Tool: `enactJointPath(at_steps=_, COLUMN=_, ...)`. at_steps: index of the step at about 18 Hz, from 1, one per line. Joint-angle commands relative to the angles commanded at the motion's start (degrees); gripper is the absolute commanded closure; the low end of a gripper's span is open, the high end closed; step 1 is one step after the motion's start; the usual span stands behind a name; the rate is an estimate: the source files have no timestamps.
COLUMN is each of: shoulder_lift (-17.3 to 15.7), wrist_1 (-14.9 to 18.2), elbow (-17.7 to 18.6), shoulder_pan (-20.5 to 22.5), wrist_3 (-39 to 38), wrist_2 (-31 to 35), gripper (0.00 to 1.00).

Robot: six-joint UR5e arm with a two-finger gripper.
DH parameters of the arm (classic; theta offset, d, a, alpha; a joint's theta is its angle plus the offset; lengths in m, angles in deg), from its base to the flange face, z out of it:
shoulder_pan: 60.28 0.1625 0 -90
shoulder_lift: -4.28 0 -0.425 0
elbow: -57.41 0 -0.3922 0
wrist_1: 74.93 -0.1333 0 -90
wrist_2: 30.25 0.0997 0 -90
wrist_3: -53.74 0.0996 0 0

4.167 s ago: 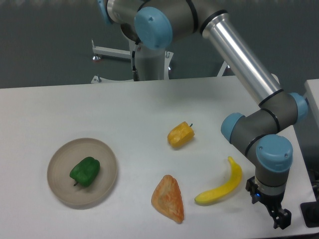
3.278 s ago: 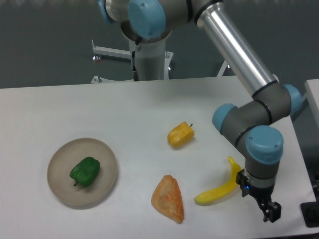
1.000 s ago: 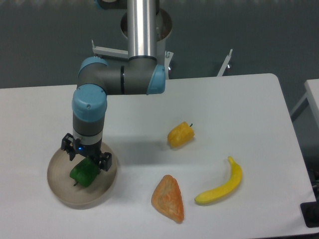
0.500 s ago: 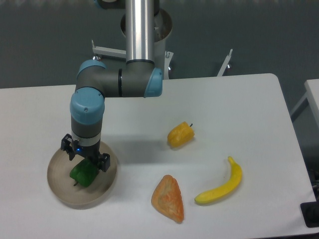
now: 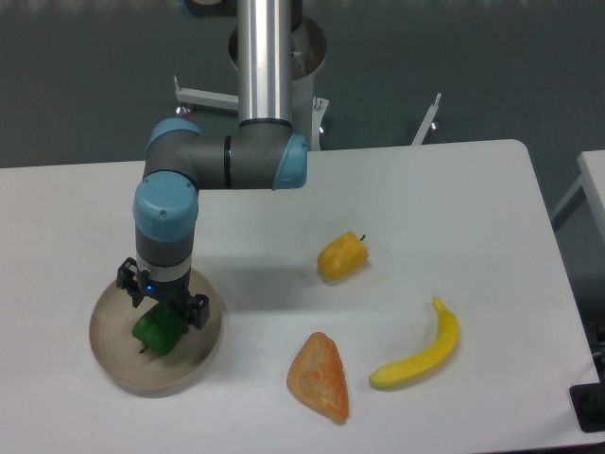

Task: Pick up the green pepper from the plate

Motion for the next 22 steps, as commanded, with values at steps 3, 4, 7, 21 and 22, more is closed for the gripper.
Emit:
enactJointPath(at_steps=3, shoulder_lift=0.4, wrist_1=-0.1, elbow=0.0, shoulder_pan=-0.1, wrist_3=-0.1, wrist_2=0.1, gripper=0.00)
enactJointPath(at_steps=4, shoulder_lift=0.4, wrist_1=-0.1, elbow=0.0, shoulder_pan=-0.1, wrist_3=-0.1, wrist_2=0.1, gripper=0.00)
enactJointPath(at_steps=7, shoulder_lift=0.6, wrist_1=0.0, elbow=0.0, shoulder_pan=-0.4, wrist_3=-0.4, wrist_2=0.1, gripper=0.00)
enactJointPath(at_steps=21, shoulder_lift=0.4, wrist_1=-0.2, elbow=0.1, shoulder_pan=-0.7, wrist_3=0.0, wrist_2=0.0, gripper=0.59)
enactJointPath(at_steps=22, shoulder_lift=0.3, wrist_1=-0.2, elbow=0.0, shoulder_pan=-0.7, wrist_3=0.1, wrist_2=0.0, gripper=0.60)
